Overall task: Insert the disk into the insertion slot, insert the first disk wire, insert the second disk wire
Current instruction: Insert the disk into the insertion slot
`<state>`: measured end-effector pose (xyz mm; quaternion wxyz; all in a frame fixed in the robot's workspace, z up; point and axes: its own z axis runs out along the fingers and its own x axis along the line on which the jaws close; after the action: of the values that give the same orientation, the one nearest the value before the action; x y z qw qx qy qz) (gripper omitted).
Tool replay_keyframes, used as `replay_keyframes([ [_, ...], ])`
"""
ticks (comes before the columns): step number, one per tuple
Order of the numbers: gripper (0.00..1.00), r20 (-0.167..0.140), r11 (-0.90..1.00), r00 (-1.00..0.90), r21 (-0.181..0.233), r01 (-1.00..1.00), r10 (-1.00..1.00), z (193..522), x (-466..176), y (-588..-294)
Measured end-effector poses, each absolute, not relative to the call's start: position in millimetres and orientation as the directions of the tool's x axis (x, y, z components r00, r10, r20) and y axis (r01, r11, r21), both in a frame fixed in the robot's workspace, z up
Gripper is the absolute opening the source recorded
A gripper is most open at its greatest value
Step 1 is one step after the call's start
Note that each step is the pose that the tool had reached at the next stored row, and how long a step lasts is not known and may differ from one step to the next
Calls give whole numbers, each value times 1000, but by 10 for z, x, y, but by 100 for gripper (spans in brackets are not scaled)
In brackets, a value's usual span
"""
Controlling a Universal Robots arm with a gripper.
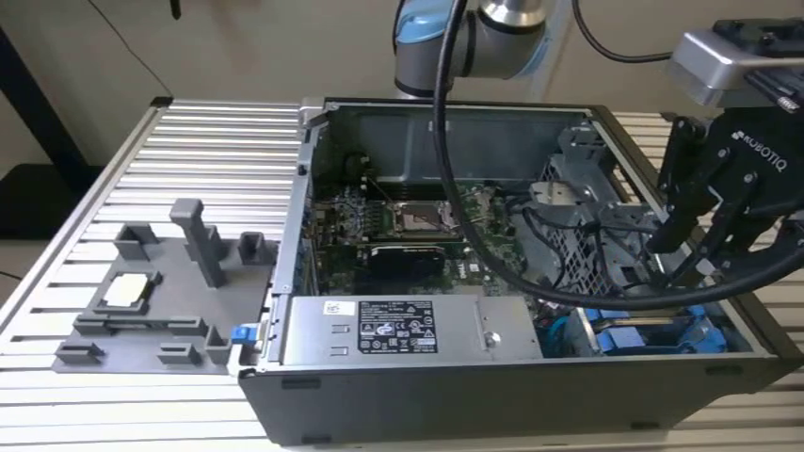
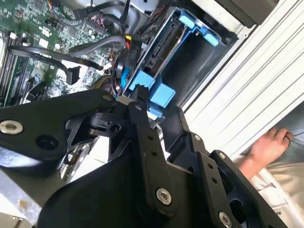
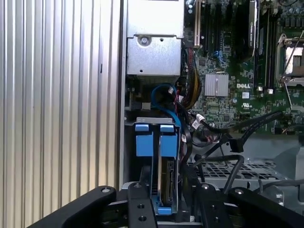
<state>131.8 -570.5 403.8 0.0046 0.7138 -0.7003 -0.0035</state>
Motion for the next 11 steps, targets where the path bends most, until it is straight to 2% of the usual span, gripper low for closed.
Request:
replay_keyframes([
  [5,41,-30,-19,21,-73,-997,-999,4039,1309,-5704],
  [8,41,-52,-24,28,-89,-996,-998,4037,1309,-5694],
  [11,41,-56,-38,43,-93,-995,-997,4012,1310,-5653],
])
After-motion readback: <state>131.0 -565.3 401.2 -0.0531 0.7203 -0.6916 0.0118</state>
